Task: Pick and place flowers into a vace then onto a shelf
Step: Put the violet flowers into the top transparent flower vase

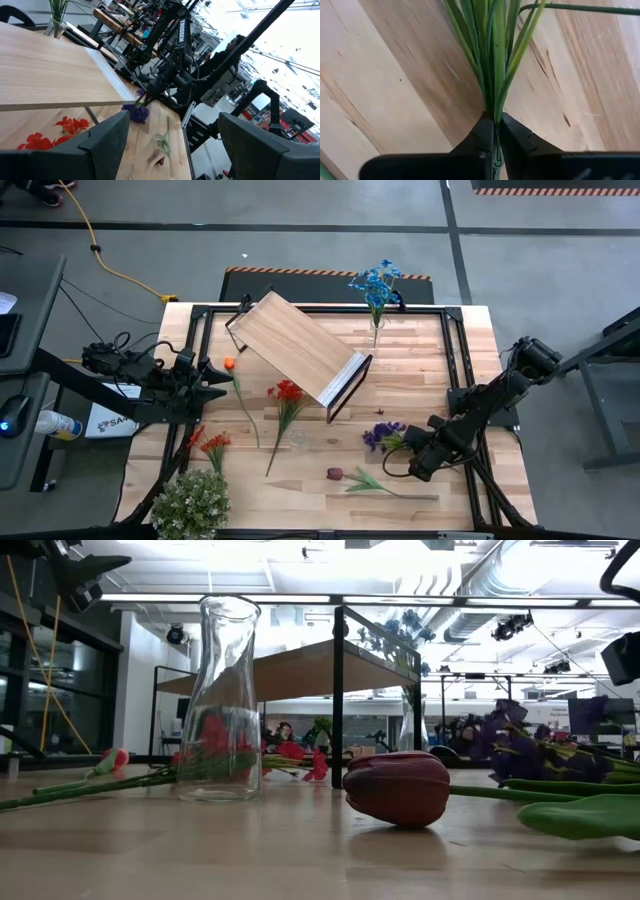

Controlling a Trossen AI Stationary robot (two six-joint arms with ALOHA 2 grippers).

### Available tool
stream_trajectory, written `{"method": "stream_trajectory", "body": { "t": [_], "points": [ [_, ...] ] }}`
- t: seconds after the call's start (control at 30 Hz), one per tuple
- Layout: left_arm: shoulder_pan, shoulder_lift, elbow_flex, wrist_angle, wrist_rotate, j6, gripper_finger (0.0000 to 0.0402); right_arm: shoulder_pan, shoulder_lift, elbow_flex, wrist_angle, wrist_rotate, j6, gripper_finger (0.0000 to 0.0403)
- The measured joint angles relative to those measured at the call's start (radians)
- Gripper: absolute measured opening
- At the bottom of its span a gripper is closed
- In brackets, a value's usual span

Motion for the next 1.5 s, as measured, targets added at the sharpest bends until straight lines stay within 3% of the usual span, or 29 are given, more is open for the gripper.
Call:
{"method": "stream_trajectory", "body": {
  "t": [0.43, 0.8, 1.13, 1.5],
  "points": [
    [0.000, 0.000, 0.000, 0.000, 0.000, 0.000, 0.0337, 0.000, -0.039, 0.000, 0.034, 0.057, 0.084, 0.0004],
    [0.000, 0.000, 0.000, 0.001, 0.000, 0.000, 0.0337, 0.000, -0.283, 0.000, -0.006, 0.155, 0.103, 0.0001],
    [0.000, 0.000, 0.000, 0.001, -0.005, -0.003, 0.0337, 0.000, -0.583, 0.000, 0.012, 0.430, 0.076, 0.0000],
    [0.000, 0.000, 0.000, 0.002, -0.014, -0.004, 0.0337, 0.000, -0.798, 0.000, 0.172, 0.740, -0.151, 0.0000]
  ]
}}
